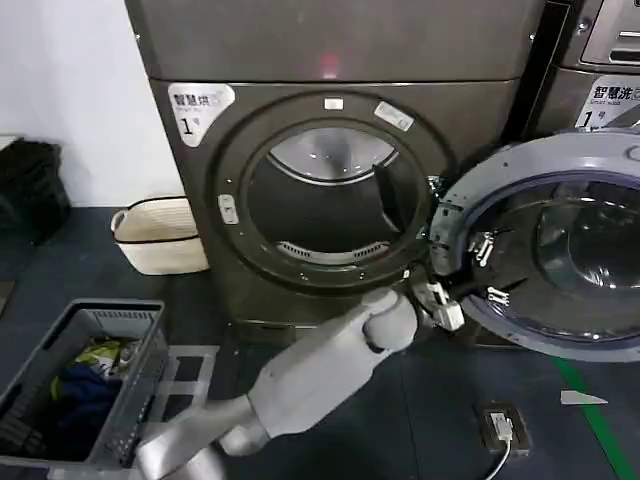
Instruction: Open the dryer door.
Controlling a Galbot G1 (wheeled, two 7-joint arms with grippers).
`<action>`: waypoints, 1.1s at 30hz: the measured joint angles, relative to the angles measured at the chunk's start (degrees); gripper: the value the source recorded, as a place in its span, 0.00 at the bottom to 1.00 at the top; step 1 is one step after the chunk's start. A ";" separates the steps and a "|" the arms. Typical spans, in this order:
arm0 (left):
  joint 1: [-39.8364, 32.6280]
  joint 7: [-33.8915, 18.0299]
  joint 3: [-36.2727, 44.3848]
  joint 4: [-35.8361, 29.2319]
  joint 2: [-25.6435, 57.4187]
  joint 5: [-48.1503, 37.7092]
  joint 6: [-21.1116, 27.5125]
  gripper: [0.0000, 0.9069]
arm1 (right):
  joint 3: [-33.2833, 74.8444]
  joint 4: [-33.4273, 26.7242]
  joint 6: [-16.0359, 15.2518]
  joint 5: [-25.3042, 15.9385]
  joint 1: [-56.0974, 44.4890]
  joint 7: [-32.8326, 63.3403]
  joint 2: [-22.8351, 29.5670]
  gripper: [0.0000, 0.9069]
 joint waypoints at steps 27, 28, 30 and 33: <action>3.42 0.58 3.89 -16.52 5.57 -7.67 4.22 1.00 | -0.23 0.58 -0.18 -0.30 0.00 -0.01 -0.60 1.00; 3.52 0.58 3.90 -17.62 6.76 -8.29 4.65 1.00 | -0.23 0.73 -0.18 -0.30 -0.01 -0.01 -0.49 1.00; 3.90 0.57 3.86 -19.88 9.17 -9.59 5.41 1.00 | -0.24 1.16 -0.18 -0.29 -0.15 -0.01 -0.27 1.00; 4.72 0.58 3.53 -23.64 13.40 -11.96 7.25 1.00 | -0.23 1.71 -0.09 -0.20 -0.54 0.02 0.06 1.00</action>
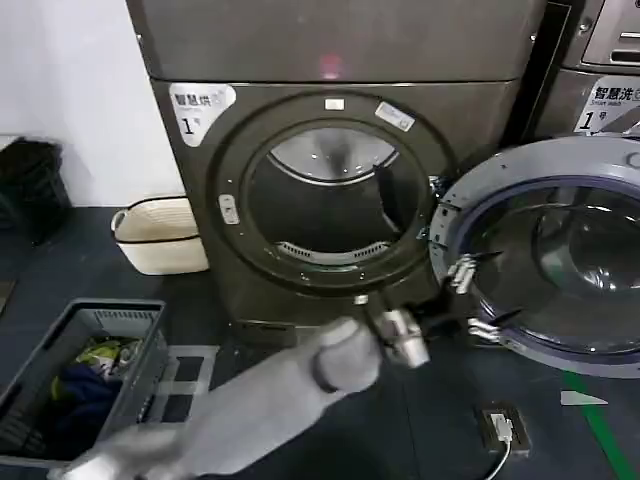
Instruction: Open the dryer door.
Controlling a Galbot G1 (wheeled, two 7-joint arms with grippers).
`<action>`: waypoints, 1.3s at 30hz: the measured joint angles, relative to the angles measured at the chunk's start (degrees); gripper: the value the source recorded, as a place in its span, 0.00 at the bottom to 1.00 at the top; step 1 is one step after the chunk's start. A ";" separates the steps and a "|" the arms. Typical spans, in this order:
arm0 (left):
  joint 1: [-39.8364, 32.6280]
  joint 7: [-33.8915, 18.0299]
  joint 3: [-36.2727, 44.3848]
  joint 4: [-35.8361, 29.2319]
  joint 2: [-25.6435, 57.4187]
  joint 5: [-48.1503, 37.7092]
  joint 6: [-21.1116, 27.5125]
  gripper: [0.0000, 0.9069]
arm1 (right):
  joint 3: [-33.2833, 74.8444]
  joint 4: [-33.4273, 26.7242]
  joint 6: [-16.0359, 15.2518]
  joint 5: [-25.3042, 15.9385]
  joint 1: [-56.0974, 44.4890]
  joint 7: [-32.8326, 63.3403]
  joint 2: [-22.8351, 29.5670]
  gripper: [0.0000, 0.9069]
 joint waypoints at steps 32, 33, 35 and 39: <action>45.19 -2.68 -42.62 -28.30 36.54 -30.05 35.02 1.00 | 1.43 1.30 -1.78 -3.37 -1.46 0.59 1.14 1.00; 46.16 -2.43 -44.16 -28.17 36.72 -31.05 36.48 1.00 | 1.43 1.26 -1.78 -3.57 -1.46 0.52 1.18 1.00; 47.94 -2.07 -47.32 -27.96 37.04 -33.70 39.71 1.00 | 1.43 1.22 -1.78 -3.65 -1.41 0.50 1.30 1.00; 51.14 -1.36 -53.14 -26.97 38.05 -38.20 44.24 1.00 | 1.26 1.20 -1.78 -3.75 -1.19 0.52 1.37 1.00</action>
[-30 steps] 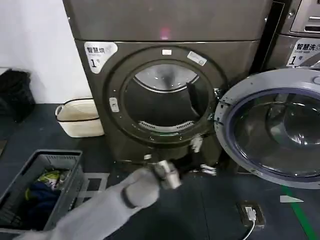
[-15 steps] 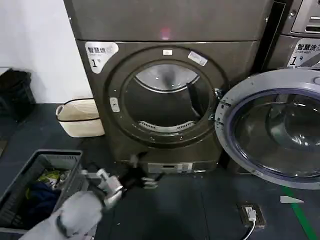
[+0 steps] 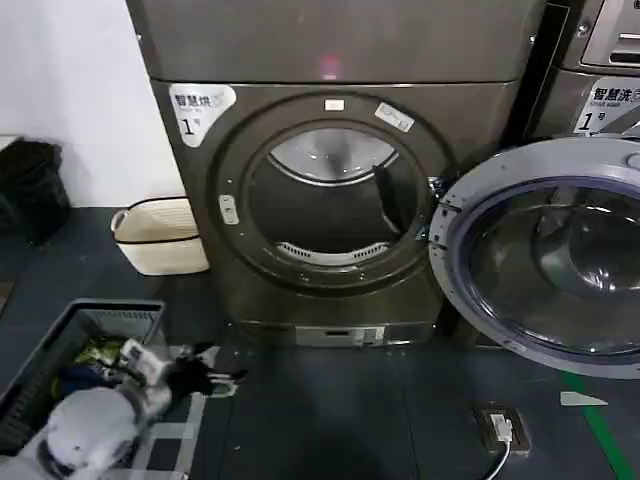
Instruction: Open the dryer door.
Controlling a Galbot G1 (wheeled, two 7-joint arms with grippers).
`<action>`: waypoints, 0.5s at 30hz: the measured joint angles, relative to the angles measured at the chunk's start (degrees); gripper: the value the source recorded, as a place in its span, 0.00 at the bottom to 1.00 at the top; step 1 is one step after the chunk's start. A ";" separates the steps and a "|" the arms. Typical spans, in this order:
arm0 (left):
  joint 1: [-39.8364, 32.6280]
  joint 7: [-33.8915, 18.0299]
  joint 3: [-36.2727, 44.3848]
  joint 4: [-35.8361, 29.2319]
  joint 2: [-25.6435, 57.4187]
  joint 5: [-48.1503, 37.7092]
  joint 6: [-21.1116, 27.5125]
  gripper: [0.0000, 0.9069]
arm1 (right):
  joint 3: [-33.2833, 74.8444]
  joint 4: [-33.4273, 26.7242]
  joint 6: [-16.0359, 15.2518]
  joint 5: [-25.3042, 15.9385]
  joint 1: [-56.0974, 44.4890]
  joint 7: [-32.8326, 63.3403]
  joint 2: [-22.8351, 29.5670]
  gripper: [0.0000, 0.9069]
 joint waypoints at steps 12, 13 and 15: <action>4.21 0.26 -15.98 7.54 0.73 -8.37 0.00 1.00 | -0.31 0.54 -0.99 -0.43 -0.29 0.37 0.31 1.00; 4.60 0.33 -17.13 8.53 0.76 -8.44 -0.01 1.00 | -0.31 0.41 -1.01 -0.43 -0.29 0.45 0.33 1.00; 5.27 0.39 -19.06 10.42 0.64 -8.59 0.00 1.00 | -0.31 0.33 -1.01 -0.41 -0.27 0.53 0.44 1.00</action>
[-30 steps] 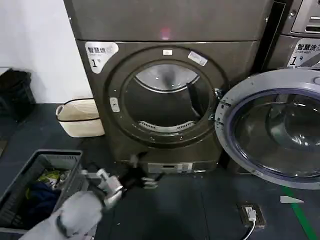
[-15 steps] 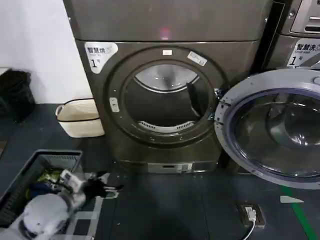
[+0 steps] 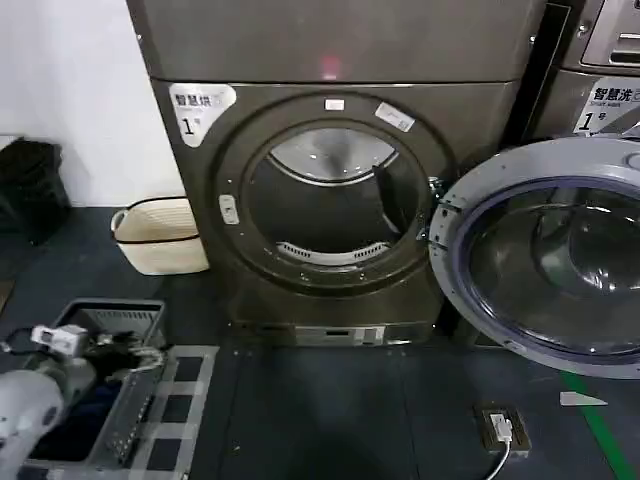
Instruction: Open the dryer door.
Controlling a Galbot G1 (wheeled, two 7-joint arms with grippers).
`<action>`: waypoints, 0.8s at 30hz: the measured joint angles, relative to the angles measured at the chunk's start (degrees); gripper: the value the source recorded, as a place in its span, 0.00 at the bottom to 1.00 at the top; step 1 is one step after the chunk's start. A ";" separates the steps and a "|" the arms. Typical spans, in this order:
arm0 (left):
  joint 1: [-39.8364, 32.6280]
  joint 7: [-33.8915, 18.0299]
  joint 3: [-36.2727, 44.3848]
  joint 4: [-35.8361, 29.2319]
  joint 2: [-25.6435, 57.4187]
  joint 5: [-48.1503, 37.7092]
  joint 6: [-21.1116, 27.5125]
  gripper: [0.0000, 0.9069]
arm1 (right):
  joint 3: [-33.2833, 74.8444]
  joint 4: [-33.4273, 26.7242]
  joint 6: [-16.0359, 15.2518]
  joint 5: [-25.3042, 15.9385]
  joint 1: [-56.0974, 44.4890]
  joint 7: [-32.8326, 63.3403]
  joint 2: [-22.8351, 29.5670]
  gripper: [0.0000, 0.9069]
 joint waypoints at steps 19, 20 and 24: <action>5.58 -2.06 -10.72 12.58 0.13 -7.01 -0.06 1.00 | -0.22 0.63 1.26 -0.07 -0.14 -0.12 1.31 1.00; 5.80 -2.04 -11.12 12.90 0.04 -7.05 -0.06 1.00 | -0.23 0.61 1.41 -0.08 -0.12 -0.13 1.35 1.00; 6.94 -1.97 -12.66 13.25 -0.37 -7.21 -0.07 1.00 | -0.27 0.57 1.48 -0.20 -0.11 -0.16 1.44 1.00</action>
